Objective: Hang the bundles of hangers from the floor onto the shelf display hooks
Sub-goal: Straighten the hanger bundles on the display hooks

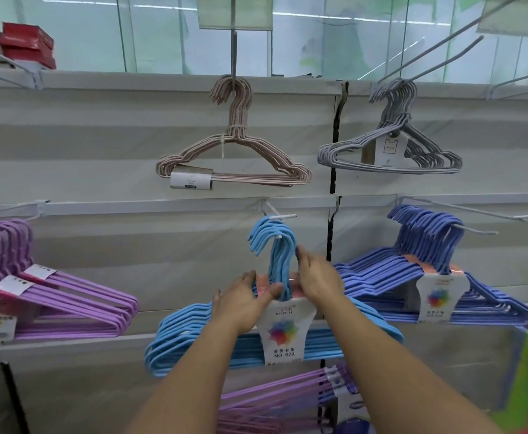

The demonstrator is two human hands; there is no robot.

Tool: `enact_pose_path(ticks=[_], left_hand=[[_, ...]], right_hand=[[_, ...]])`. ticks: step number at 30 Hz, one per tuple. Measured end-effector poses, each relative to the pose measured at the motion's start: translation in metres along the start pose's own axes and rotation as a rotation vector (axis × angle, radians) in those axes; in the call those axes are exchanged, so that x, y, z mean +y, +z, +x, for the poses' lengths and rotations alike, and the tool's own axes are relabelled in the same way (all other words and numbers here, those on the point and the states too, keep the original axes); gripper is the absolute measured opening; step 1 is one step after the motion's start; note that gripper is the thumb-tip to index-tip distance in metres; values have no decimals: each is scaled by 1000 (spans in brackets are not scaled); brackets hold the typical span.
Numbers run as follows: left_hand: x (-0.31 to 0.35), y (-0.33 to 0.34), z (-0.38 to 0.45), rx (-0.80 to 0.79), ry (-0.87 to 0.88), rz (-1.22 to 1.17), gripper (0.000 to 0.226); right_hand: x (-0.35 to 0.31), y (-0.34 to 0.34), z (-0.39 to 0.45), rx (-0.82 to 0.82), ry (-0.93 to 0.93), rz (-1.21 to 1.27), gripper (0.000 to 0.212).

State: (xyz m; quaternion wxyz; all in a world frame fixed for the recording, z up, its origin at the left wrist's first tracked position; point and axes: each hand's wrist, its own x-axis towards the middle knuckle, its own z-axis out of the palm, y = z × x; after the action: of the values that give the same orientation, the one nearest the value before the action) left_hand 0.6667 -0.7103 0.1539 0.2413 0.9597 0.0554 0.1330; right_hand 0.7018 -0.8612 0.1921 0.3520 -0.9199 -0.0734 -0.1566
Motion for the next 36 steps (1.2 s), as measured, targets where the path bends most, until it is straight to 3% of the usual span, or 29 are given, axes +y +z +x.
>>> enact_pose_path(ticks=[3, 11, 19, 24, 29, 36], left_hand=[[-1, 2, -7, 70, 14, -43, 67], [-9, 2, -36, 212, -37, -19, 58], [-41, -14, -69, 317, -61, -51, 44], [-58, -39, -84, 389, -59, -81, 40], [-97, -81, -107, 435, -86, -28, 37], [-197, -142, -133, 465, -127, -25, 40]], right_hand=[[23, 12, -9, -126, 43, -52, 54], [37, 23, -24, -115, -4, 57, 51], [28, 36, -51, 51, -69, -64, 51], [6, 37, -80, 256, -196, -173, 31], [-31, 45, -98, 417, -167, -141, 23], [-120, 96, -129, 383, -205, -141, 25]])
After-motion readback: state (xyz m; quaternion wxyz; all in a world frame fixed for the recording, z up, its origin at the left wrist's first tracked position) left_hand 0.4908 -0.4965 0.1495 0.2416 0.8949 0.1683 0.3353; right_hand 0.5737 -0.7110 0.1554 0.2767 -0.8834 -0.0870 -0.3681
